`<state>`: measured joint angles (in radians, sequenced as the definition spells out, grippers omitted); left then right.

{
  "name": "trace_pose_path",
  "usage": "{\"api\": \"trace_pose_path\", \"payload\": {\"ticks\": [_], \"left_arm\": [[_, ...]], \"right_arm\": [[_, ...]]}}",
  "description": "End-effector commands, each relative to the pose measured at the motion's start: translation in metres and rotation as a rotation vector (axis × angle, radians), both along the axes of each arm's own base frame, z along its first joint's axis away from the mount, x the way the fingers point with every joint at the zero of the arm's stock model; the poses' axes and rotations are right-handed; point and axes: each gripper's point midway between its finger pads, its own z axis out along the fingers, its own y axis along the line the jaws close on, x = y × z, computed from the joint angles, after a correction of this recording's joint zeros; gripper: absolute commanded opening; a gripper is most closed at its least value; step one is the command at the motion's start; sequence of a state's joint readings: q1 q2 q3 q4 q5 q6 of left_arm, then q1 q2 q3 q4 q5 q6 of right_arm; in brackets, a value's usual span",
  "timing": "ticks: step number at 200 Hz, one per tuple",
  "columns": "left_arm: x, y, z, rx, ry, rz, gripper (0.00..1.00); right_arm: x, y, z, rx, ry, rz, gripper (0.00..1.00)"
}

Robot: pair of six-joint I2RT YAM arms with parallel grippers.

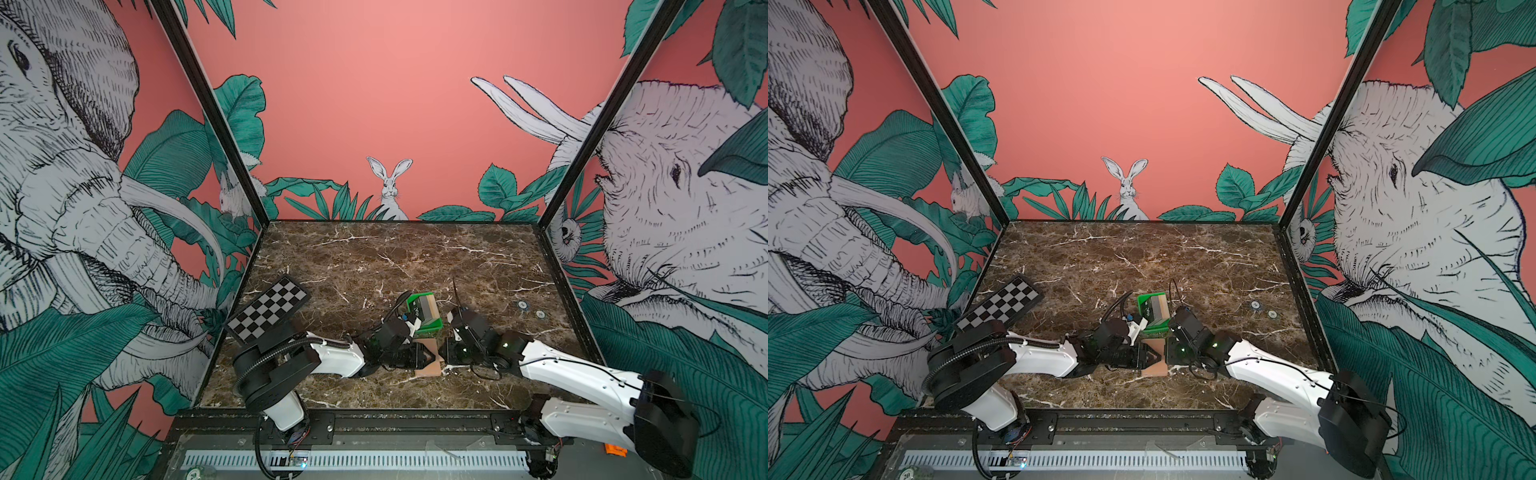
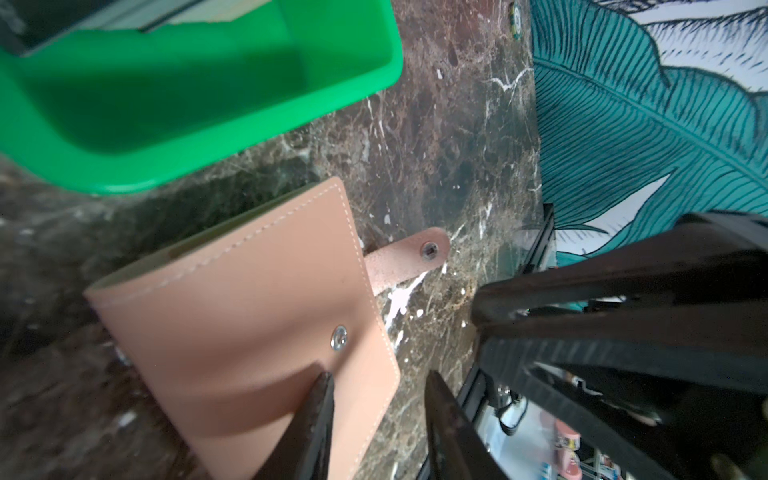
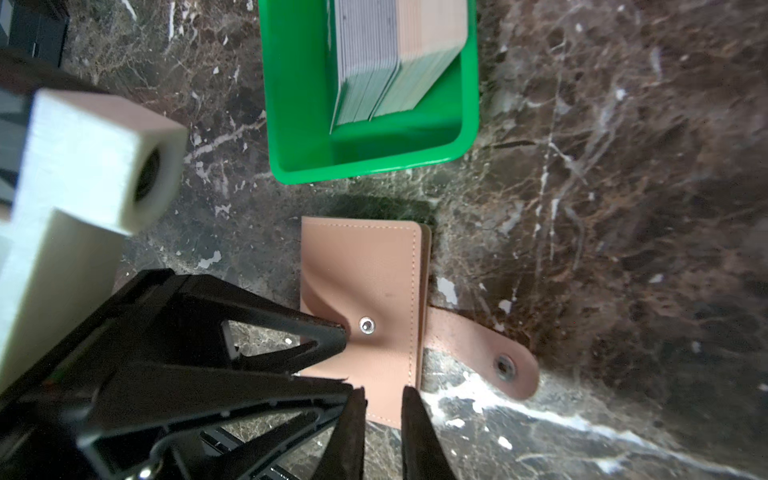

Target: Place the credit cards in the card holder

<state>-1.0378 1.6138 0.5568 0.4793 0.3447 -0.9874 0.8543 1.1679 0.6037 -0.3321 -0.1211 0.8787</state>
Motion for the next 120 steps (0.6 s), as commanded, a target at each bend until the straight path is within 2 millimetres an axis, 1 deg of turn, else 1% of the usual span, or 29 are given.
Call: {"api": "trace_pose_path", "payload": {"ticks": [1,10,29,51,73,97,120], "left_arm": [[-0.002,0.01,-0.011,0.033,0.014,0.027,0.31],[-0.002,0.01,-0.009,0.027,0.01,0.027,0.3],[-0.002,0.009,-0.007,0.02,0.002,0.022,0.29],[-0.003,0.006,-0.003,-0.001,-0.005,0.01,0.29],[-0.003,0.005,-0.001,-0.016,-0.009,0.008,0.29],[-0.002,0.004,0.002,-0.024,-0.016,0.006,0.29],[-0.003,0.004,0.008,-0.037,-0.011,0.006,0.29]], "right_arm": [[0.011,0.02,0.01,0.067,-0.018,0.016,0.17],[0.011,0.02,0.005,0.051,-0.002,0.012,0.17],[0.012,0.013,-0.008,-0.011,0.031,-0.015,0.15],[0.01,0.013,-0.019,-0.036,0.066,-0.018,0.14],[0.008,0.01,-0.028,-0.047,0.083,-0.03,0.14],[0.004,0.0,-0.039,-0.106,0.107,-0.045,0.13],[0.001,-0.005,-0.045,-0.132,0.124,-0.043,0.13]]}}
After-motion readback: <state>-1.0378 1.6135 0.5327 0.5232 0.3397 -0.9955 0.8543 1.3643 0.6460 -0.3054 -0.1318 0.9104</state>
